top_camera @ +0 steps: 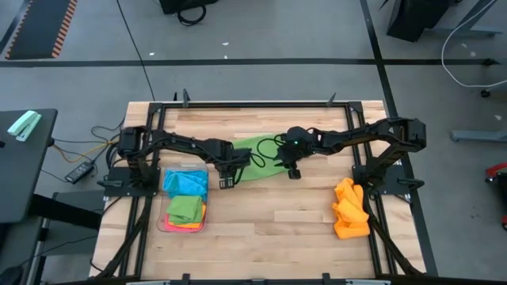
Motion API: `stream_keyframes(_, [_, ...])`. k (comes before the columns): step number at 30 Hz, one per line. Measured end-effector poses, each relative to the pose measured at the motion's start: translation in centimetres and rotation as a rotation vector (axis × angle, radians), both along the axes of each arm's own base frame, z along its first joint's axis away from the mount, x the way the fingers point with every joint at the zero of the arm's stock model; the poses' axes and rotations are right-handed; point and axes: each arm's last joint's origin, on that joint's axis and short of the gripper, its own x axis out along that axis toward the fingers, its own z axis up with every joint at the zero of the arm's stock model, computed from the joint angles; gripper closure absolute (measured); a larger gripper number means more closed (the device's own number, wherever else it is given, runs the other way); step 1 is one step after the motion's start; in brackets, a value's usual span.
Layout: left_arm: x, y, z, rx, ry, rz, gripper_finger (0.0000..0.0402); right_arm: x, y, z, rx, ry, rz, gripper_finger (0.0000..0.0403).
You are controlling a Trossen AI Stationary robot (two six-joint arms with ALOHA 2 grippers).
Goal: Fold microfiber towels
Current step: Fold the green microfiber cloth
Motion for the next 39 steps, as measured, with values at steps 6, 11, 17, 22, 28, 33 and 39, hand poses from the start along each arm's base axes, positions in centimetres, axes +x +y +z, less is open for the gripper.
stream_keyframes(6, [0.7,-2.2,-0.8,-0.006,-0.021,-0.068,0.0292,-0.4,0.1,-0.4,0.055,0.055,-0.039,0.0283])
stream_keyframes(11, [1.8,-3.9,-2.3,0.003,-0.017,-0.094,0.0298,-0.4,0.1,-0.4,0.075,0.060,-0.058,0.0283])
stream_keyframes(17, [3.4,-4.7,-1.8,-0.006,-0.061,-0.106,0.0313,-0.5,0.2,-0.4,0.076,0.068,-0.057,0.0283])
stream_keyframes(22, [4.3,-5.3,-1.2,-0.019,-0.114,-0.176,0.0324,-1.2,0.4,0.9,0.056,0.058,-0.040,0.0283])
stream_keyframes(28, [5.1,-5.8,-0.7,-0.042,-0.209,-0.270,0.0328,-2.8,0.9,4.6,0.037,-0.048,-0.031,0.0283])
stream_keyframes(33, [5.3,-5.7,1.3,-0.019,-0.137,-0.299,0.0324,-3.7,1.7,6.8,0.047,-0.140,0.007,0.0283])
stream_keyframes(39, [5.2,-5.9,3.9,0.013,-0.040,-0.360,0.0324,-3.0,3.9,7.2,0.120,-0.180,0.075,0.0283])
